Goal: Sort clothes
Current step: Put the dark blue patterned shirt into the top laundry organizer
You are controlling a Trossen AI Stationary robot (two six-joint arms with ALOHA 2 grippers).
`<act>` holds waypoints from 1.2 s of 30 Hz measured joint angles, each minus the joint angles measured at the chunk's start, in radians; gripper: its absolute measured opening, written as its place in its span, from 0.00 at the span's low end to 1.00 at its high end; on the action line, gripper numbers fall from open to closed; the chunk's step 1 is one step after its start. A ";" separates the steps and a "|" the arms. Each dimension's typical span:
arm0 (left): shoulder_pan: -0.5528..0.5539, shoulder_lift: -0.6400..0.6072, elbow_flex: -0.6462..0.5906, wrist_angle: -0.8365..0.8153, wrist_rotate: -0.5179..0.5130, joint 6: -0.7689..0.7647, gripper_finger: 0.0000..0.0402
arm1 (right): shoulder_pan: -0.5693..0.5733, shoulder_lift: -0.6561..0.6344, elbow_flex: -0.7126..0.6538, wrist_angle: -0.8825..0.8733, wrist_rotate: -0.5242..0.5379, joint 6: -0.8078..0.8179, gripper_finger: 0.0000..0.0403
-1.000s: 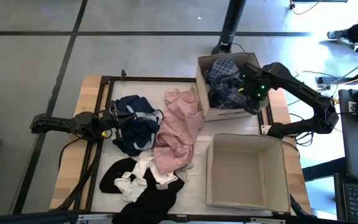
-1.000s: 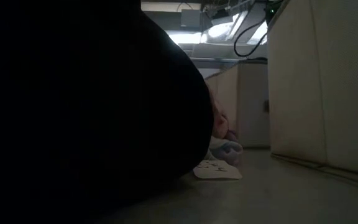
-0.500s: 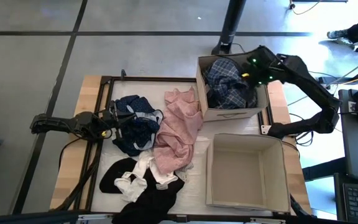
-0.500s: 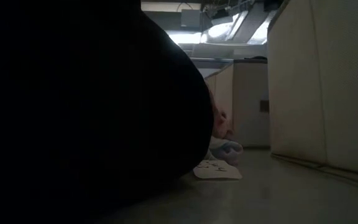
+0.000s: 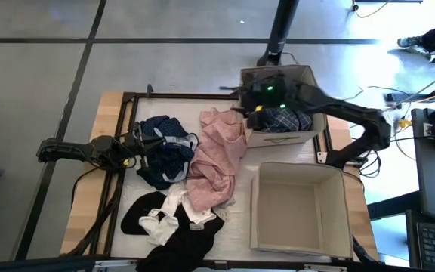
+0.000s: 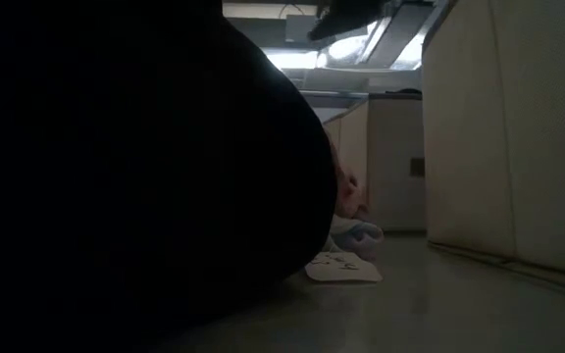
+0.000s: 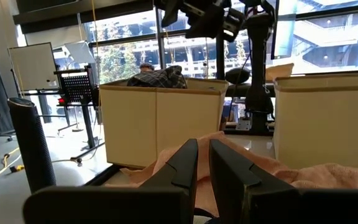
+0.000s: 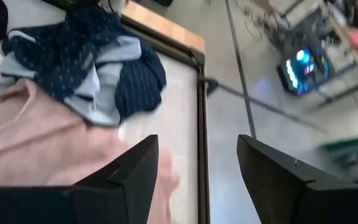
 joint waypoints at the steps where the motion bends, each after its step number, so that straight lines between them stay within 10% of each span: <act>1: 0.000 0.000 0.000 0.000 0.000 0.000 0.08 | 0.011 0.021 0.000 0.033 0.000 -0.002 0.55; 16: 0.000 0.000 0.000 0.002 0.000 -0.005 0.08 | 0.140 0.315 0.182 0.121 -0.032 -0.029 0.76; 36: 0.000 0.000 0.000 0.003 0.000 0.012 0.08 | 0.236 0.676 0.262 0.467 -0.058 0.271 0.75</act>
